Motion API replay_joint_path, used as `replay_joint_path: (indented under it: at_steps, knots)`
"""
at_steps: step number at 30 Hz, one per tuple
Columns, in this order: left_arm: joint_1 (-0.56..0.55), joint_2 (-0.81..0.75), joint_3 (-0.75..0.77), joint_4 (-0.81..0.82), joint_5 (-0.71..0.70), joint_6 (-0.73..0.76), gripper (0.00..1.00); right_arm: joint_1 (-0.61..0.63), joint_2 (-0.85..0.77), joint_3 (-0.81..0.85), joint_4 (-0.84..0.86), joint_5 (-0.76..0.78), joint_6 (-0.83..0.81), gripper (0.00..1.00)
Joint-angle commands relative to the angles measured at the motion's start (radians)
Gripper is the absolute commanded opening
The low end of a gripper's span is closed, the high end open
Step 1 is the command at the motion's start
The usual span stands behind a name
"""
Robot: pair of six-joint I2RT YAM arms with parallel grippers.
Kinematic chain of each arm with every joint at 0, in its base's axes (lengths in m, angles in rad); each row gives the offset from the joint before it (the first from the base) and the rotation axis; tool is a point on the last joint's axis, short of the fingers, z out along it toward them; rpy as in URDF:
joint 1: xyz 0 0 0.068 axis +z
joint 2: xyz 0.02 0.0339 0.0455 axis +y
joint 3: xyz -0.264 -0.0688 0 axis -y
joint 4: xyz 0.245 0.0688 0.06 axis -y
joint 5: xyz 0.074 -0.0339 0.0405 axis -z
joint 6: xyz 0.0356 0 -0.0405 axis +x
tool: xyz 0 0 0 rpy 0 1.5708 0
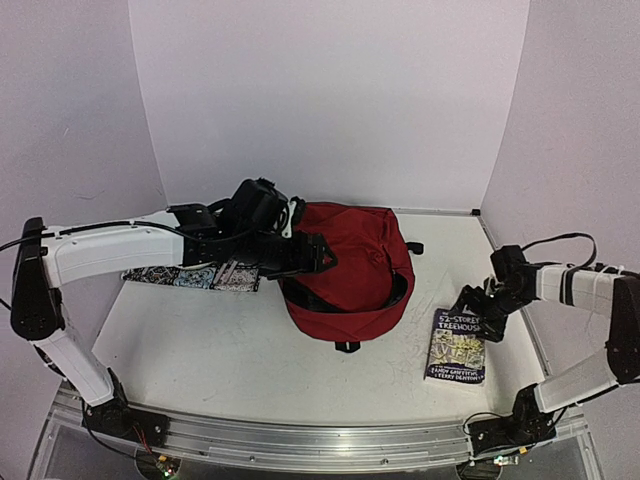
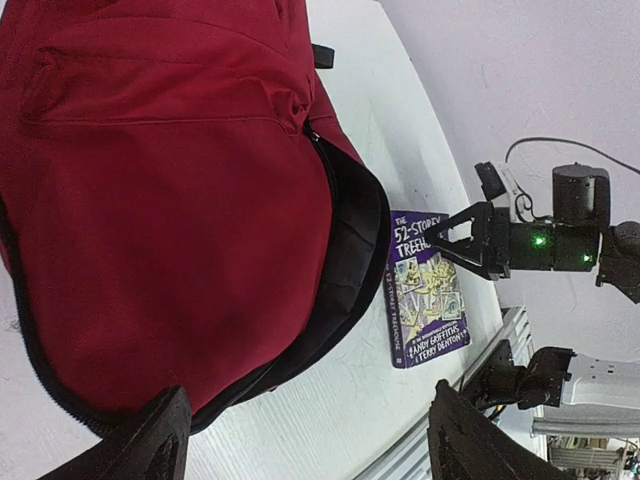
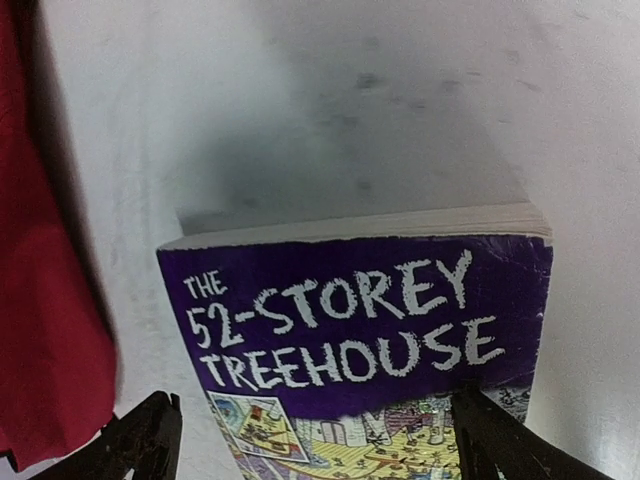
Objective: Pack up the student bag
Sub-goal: Move the book to the center of the board.
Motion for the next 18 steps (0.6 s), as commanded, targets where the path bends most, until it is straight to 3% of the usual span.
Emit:
replay_joint_path:
  at_steps: [1,12,18]
  knots:
    - [-0.058,0.093,0.138,0.017,0.038,-0.002,0.82,0.113,0.071,0.072,0.06,-0.109,0.035,0.93]
    - [-0.172,0.387,0.37,0.015,0.132,0.001,0.8,0.084,-0.104,0.041,-0.199,0.161,-0.028,0.98]
    - [-0.198,0.55,0.512,0.015,0.207,-0.004,0.79,0.019,-0.127,-0.047,-0.167,0.06,-0.054,0.96]
